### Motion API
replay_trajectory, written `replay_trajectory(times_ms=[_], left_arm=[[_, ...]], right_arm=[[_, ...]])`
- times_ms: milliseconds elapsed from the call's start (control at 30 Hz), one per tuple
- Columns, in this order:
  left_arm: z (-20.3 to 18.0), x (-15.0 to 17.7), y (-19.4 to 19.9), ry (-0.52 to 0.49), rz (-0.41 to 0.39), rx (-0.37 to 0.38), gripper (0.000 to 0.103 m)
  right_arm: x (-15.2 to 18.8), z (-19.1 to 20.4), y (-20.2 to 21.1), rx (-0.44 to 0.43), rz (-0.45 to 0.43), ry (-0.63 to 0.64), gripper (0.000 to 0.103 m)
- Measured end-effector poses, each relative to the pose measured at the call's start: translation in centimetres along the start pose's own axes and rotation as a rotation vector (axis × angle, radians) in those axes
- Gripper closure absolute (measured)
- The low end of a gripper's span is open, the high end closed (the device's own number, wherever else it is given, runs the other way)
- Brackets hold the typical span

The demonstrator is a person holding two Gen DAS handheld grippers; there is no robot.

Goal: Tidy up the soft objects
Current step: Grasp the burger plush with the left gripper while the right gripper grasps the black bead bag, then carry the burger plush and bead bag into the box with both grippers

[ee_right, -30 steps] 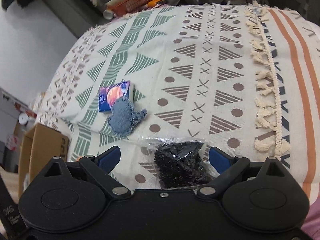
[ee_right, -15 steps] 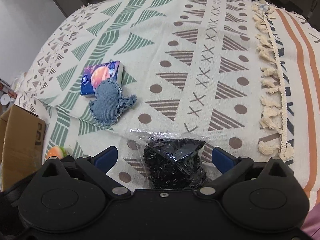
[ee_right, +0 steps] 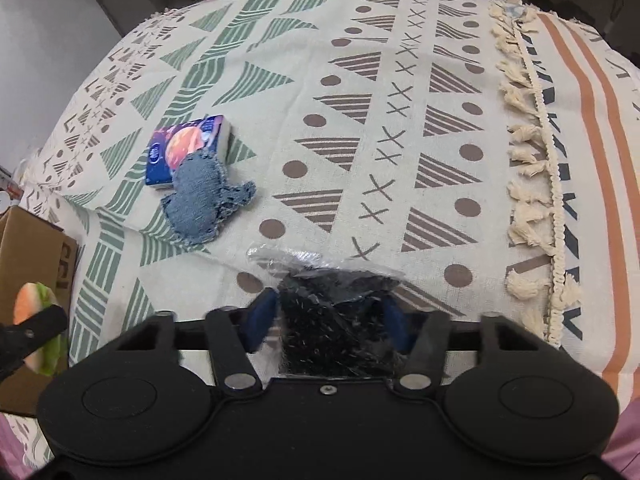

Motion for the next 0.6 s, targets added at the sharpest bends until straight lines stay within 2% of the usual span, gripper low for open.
replay_trajectory(times_ms=[133, 600], left_arm=[[0.6, -0.2, 1.9, 0.005, -0.028, 0.004, 0.059], [2.9, -2.0, 9.1, 0.019, -0.133, 0.021, 0.059]], right_arm=[[0.1, -0.1, 1.6, 0.002, -0.066, 0.011, 0.060], [0.2, 0.9, 7.9, -0.042, -0.257, 0.037, 0.061]])
Point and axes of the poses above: each gripper's, at about its wrist camera, not at the fingertips, and y roughly against the way its jaws point, z to its left, x to its underside, the point moved 5 cm from there along -y, roughly the way its jaws point, and after that the axes turned 12 degrees about y, right-handed, at the moved point
